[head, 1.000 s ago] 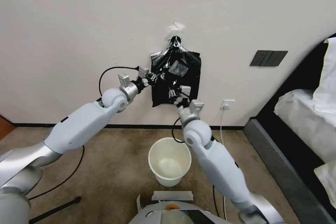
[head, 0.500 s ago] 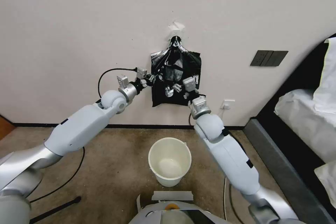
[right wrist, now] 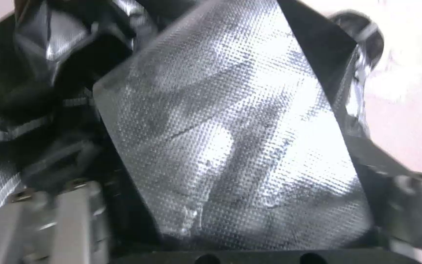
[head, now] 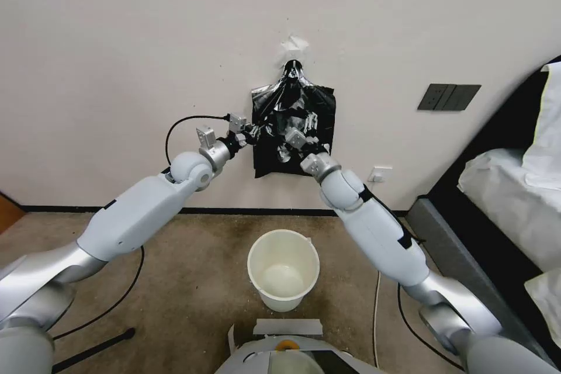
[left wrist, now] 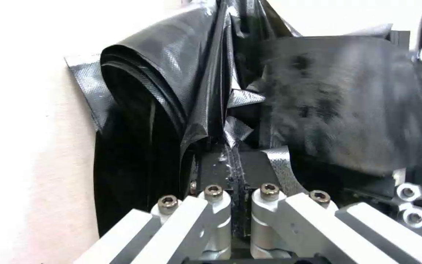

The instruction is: Place a trash bag onto the trash bin.

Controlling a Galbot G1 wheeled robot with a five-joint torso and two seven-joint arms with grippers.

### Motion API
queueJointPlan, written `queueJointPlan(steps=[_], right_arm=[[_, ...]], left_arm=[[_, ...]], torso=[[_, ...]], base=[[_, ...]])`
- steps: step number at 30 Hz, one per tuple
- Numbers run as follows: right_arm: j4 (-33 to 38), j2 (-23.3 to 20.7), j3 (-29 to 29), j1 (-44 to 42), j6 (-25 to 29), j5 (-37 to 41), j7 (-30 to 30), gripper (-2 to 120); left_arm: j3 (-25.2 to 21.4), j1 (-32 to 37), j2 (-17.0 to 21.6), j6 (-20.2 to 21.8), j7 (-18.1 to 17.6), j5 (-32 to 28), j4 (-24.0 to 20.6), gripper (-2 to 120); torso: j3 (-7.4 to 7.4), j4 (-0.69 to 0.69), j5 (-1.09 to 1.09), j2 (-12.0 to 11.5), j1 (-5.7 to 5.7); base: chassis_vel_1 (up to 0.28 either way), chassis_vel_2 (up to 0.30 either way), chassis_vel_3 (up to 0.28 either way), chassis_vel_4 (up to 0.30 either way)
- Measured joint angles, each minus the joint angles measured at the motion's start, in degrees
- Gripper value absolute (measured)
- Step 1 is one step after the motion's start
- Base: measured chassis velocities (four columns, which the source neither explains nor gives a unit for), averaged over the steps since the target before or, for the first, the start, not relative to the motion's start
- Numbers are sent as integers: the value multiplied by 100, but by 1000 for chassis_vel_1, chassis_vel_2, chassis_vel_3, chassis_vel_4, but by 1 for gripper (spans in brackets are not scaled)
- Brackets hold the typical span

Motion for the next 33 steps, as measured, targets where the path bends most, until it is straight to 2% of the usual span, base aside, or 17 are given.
queueJointPlan(steps=[3,4,6,8,12,15,17,18,21,24,25,27,28,29,32,33], right_arm=[[70,1,14,-16,1,42,26,61],[113,4,15,-17,1,95,59,53],[139,5,16,-16,0,123,74,50],[181,20,16,6,-9,203,112,40],[184,37,15,14,-18,258,150,32],[184,44,19,10,-21,349,209,13],[184,44,19,10,-21,349,209,13],[198,43,32,3,-31,410,236,5],[235,30,35,2,-68,533,269,0],[442,-38,-6,41,-373,1245,456,0],[442,-38,-6,41,-373,1245,456,0],[609,-87,-38,94,-599,1783,631,0],[781,-150,-67,161,-824,2369,855,0],[781,-150,-67,161,-824,2369,855,0],[1088,-228,-106,219,-1154,3549,1387,0],[1088,-228,-106,219,-1154,3549,1387,0]], left_arm=[[0,1,4,0,0,0,2,0],[1,1,4,0,0,0,4,0],[3,1,4,0,0,0,6,0],[12,1,2,1,0,-1,13,0],[13,2,1,3,0,-1,18,0],[12,4,9,5,0,-3,19,0],[12,4,9,5,0,-3,19,0],[12,2,26,5,0,-4,18,0],[13,-3,40,7,0,-6,3,0],[13,-2,56,9,0,-13,-51,0],[13,-2,56,9,0,-13,-51,0],[-4,16,72,11,0,-17,-92,0],[-44,47,84,15,0,-20,-123,0],[-44,47,84,15,0,-20,-123,0],[-185,158,86,20,-2,-22,-157,0],[-185,158,86,20,-2,-22,-157,0]], torso=[[0,1,0,0,0],[0,2,0,0,0],[0,2,0,0,0],[0,2,0,0,0],[0,2,-1,0,0],[0,2,-1,0,0],[0,2,-1,0,0],[0,2,0,0,0],[0,2,-1,0,0],[0,1,0,0,0],[0,1,0,0,0],[0,1,-1,0,0],[0,2,-1,0,0],[0,2,-1,0,0],[0,2,-1,0,0],[0,2,-1,0,0]], base=[[0,0,0,0],[0,0,0,0],[0,0,0,0],[0,0,0,0],[0,0,0,0],[0,0,0,0],[0,0,0,0],[0,0,0,0],[0,0,0,0],[0,0,0,0],[0,0,0,0],[0,0,0,0],[0,0,0,0],[0,0,0,0],[0,0,0,0],[0,0,0,0]])
